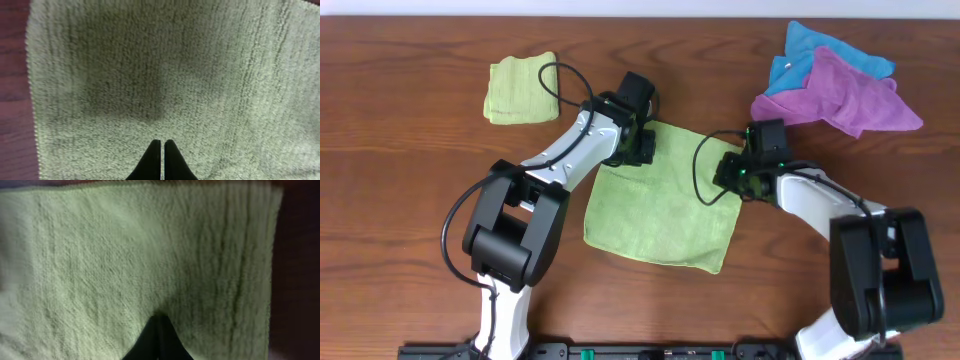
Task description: Fold the cloth
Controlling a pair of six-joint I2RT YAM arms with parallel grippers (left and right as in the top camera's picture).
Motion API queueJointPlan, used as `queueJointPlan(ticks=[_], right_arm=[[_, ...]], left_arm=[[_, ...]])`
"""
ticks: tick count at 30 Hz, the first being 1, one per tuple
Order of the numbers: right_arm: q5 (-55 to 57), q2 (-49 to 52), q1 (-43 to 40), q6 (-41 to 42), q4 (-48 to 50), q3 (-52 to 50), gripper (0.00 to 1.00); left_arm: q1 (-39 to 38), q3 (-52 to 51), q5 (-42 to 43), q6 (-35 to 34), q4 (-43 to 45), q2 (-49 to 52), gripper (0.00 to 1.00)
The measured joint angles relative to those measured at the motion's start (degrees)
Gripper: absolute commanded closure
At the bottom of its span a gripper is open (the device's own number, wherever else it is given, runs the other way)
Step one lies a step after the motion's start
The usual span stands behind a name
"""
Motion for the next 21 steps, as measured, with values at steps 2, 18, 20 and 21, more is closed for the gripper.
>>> queueJointPlan(ticks=[2, 18, 20, 21], right_arm=[[0.15, 0.44, 0.04, -0.2, 0.39, 0.35, 0.98], [3.13, 4.37, 0.33, -10.58, 20.63, 0.31, 0.99], [3.08, 5.79, 0.33, -11.08, 21.24, 0.31, 0.99], [2.86, 6.75, 0.33, -11.26, 21.42, 0.31, 0.98]], left_arm=[[-0.02, 0.0, -0.85, 0.0, -0.04, 0.0, 0.94], [-0.04, 0.02, -1.75, -1.62, -5.81, 0.0, 0.94], [-0.04, 0.02, -1.75, -1.86, -6.01, 0.0, 0.94], [-0.04, 0.02, -1.75, -2.03, -6.14, 0.0, 0.94]])
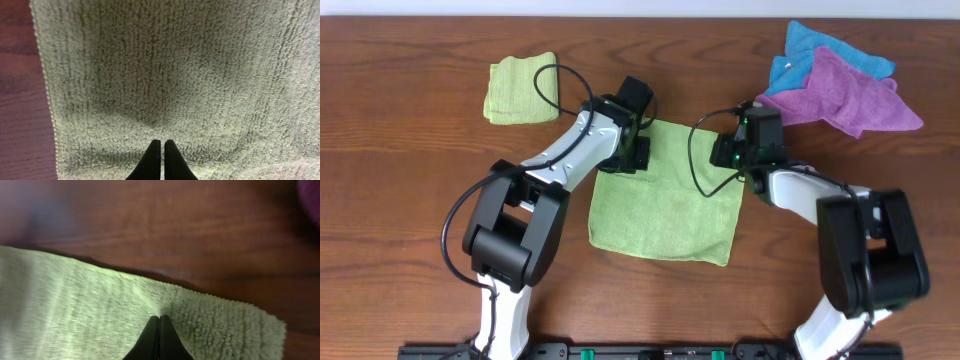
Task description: Fold the cloth
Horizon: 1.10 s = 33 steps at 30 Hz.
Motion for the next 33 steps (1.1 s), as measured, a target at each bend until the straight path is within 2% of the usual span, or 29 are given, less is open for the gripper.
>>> queueJointPlan(ticks=[9, 17, 22, 28, 33], right_arm=[[-5.49, -1.75, -0.04, 0.42, -4.92, 0.61, 0.99], [-0.15, -8.87, 0.0, -1.95, -4.24, 0.96, 0.98], [2.43, -10.67, 0.74, -1.84, -16.02, 3.17, 0.99], [12.07, -11.52, 2.03, 8.15, -31.36, 3.61, 0.98], [16.52, -11.34, 2.03, 17.4, -31.21, 3.63, 0.98]], left_arm=[[0.0, 0.0, -0.02, -0.81, 3.48, 0.0, 0.94], [-0.04, 0.0, -0.35, -0.81, 3.41, 0.0, 0.94], [-0.04, 0.0, -1.55, -0.74, 5.01, 0.0, 0.94], [-0.04, 0.0, -2.6, -0.52, 6.8, 0.0, 0.94], [-0.04, 0.0, -2.64, -0.52, 7.91, 0.0, 0.94]])
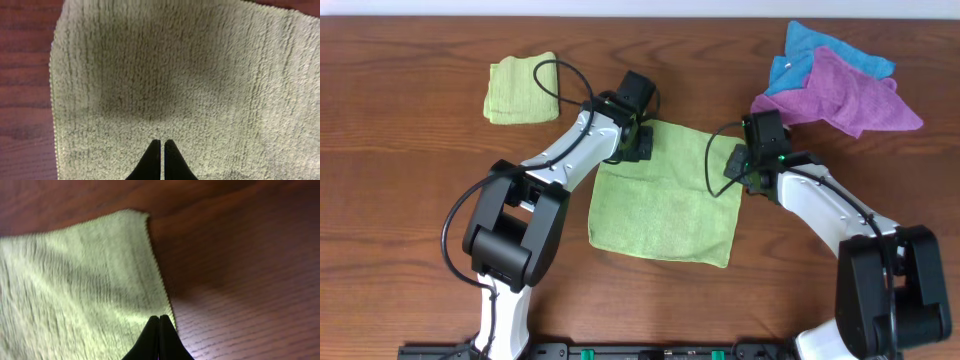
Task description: Fold the cloth
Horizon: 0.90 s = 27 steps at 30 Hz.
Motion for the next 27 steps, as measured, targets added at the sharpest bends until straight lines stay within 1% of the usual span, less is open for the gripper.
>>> queueJointPlan(ticks=[4, 9, 13, 17, 19, 24, 27], right_arm=[[0.72, 2.45, 0.0, 5.14, 1.66, 0.02, 0.98], [-1.07, 5.33, 0.0, 9.42, 1.77, 0.31, 0.98], [-1.49, 5.42, 0.0, 11.13, 2.12, 0.31, 0.98], [-1.46, 5.42, 0.0, 10.36, 1.4, 0.46, 0.98], [-1.2, 5.42, 0.0, 9.38, -2.25, 1.36, 0.98], [1.57, 5.42, 0.07, 6.99, -15.91, 5.03, 0.99], [1.51, 5.42, 0.59, 5.77, -17.75, 7.23, 0.99]], left_arm=[[0.0, 0.0, -0.31, 0.0, 0.26, 0.0, 0.94], [0.0, 0.0, -1.27, 0.0, 0.26, 0.0, 0.94], [0.0, 0.0, -1.49, 0.0, 0.33, 0.0, 0.94], [0.0, 0.0, -1.6, 0.0, 0.35, 0.0, 0.95], [0.0, 0.0, -1.66, 0.0, 0.31, 0.0, 0.94], [0.0, 0.0, -1.68, 0.0, 0.33, 0.0, 0.94], [0.0, 0.0, -1.68, 0.0, 0.33, 0.0, 0.94]])
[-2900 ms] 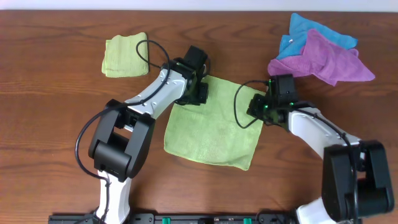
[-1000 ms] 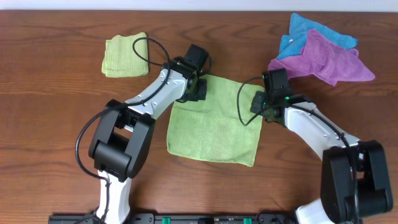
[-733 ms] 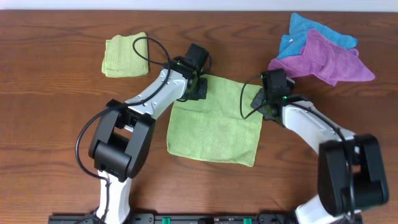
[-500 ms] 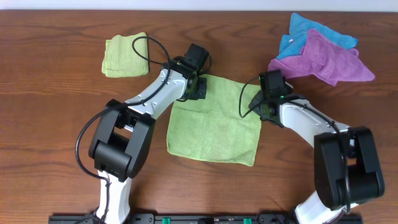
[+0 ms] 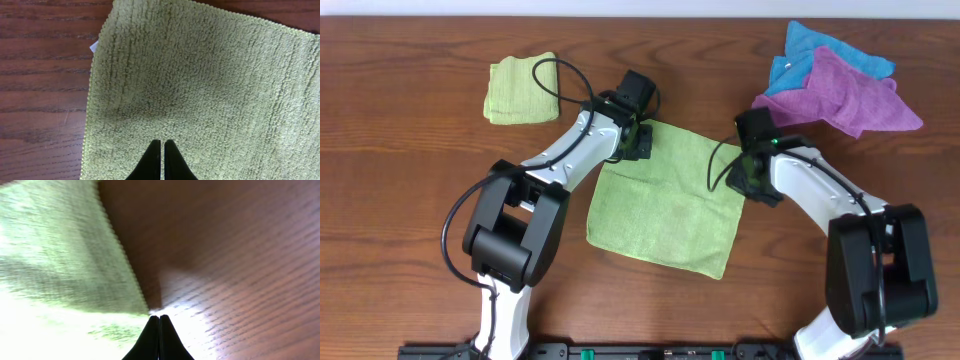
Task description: Fold the cloth
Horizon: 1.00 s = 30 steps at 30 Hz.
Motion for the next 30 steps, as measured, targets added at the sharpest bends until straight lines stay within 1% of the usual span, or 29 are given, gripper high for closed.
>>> queueJointPlan(ticks=[5, 12, 18, 25, 30], right_arm=[[-1.03, -0.11, 2.67, -1.88, 1.07, 2.14, 0.99], [-3.15, -0.11, 6.54, -2.71, 3.15, 2.29, 0.99], [-2.25, 0.63, 5.66, -2.01, 2.29, 2.27, 0.99], [-1.55, 4.83, 3.89, -1.77, 4.59, 2.21, 0.99], [-1.88, 5.09, 3.56, -1.79, 5.73, 2.29, 0.99]], left_arm=[[0.0, 0.0, 0.02, 0.0, 0.0, 0.0, 0.94], [0.0, 0.0, 0.0, 0.0, -0.02, 0.0, 0.95], [0.0, 0.0, 0.0, 0.0, 0.0, 0.0, 0.94], [0.0, 0.0, 0.0, 0.0, 0.02, 0.0, 0.94], [0.0, 0.0, 0.0, 0.0, 0.04, 0.0, 0.94]])
